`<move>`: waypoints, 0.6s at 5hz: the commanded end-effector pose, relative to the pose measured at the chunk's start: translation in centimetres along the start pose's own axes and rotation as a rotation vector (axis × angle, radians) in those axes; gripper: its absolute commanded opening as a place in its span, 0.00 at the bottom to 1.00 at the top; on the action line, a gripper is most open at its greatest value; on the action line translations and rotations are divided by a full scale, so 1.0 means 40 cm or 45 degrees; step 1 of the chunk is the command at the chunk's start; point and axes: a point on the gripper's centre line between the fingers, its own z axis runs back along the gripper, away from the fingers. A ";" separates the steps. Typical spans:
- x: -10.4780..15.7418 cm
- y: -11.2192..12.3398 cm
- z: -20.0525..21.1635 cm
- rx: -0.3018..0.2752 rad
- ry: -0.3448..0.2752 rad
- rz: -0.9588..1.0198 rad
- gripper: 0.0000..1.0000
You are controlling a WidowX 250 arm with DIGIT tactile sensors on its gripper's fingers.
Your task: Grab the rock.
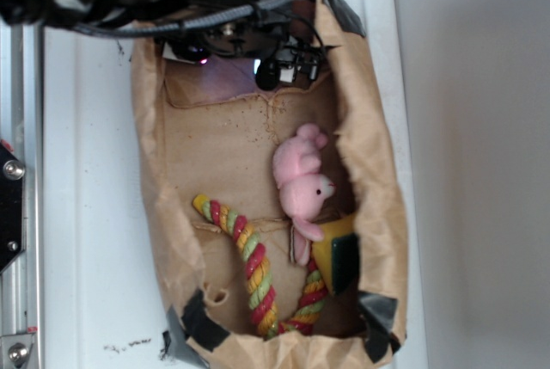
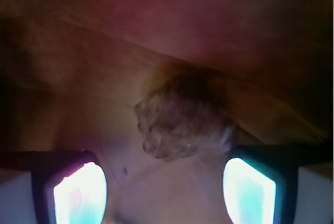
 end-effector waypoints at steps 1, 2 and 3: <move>-0.024 0.011 0.051 -0.034 0.011 0.026 1.00; -0.057 0.014 0.031 -0.077 0.043 0.050 1.00; -0.098 0.006 0.011 -0.109 0.017 0.019 1.00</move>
